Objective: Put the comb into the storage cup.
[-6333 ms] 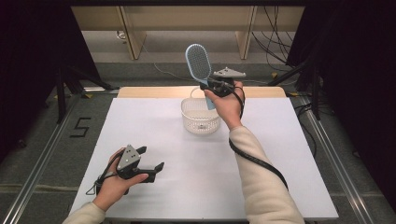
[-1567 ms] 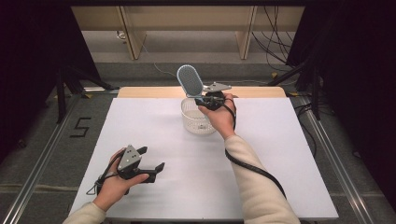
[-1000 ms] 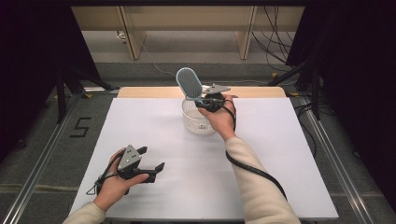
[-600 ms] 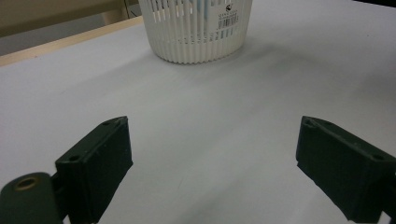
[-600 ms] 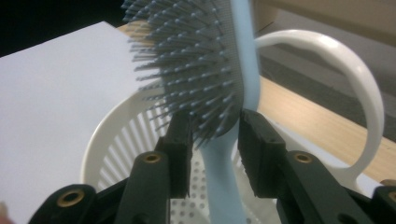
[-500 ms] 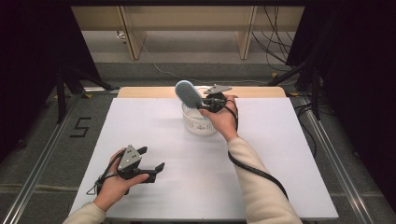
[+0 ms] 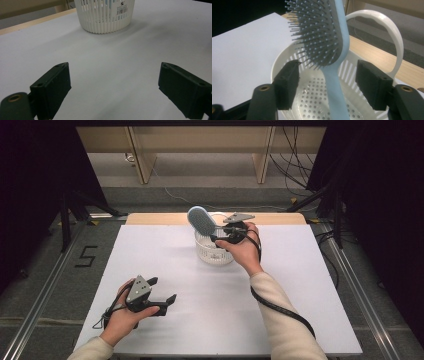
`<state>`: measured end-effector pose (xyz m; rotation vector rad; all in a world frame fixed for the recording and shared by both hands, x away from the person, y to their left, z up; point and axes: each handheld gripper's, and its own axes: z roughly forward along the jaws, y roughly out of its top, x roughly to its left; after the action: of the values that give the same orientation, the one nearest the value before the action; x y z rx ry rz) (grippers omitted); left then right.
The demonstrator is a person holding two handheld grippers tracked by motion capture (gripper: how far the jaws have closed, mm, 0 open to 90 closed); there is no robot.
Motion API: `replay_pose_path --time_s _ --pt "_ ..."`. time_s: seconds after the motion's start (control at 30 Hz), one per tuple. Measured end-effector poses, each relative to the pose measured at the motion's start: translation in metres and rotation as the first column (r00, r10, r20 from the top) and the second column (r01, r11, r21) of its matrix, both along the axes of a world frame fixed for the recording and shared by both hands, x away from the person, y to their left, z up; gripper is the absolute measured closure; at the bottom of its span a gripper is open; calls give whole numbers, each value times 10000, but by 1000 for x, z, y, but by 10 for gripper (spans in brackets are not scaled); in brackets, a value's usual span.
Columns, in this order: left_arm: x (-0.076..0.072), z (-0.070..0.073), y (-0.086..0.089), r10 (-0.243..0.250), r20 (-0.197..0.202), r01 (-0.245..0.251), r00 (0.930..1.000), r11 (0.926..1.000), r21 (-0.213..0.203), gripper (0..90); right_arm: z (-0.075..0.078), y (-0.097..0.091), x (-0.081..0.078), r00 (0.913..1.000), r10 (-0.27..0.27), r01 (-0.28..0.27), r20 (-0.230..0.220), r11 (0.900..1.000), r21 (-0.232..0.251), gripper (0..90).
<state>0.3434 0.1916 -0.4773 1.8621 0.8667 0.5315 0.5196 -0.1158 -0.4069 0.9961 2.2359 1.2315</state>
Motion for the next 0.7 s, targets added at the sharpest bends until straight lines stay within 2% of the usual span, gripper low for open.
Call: replay_pose_path --time_s 0.13,0.27,0.4,0.7 --pt "0 0 0 15 -7 -15 10000 10000 23 104 -2 -5 -3 9999 108 -109 -79 9999 -51 319" --pt "0 0 0 33 7 -33 10000 10000 -27 104 -2 -11 -8 9999 158 -157 -63 9997 168 287" --pt "0 0 0 42 -5 -42 10000 10000 -11 103 -3 -19 -12 9997 131 -140 214 9991 411 274" --pt "1 -1 0 39 -24 -39 10000 10000 -2 102 -4 -34 -22 9991 105 -138 415 9966 808 272"
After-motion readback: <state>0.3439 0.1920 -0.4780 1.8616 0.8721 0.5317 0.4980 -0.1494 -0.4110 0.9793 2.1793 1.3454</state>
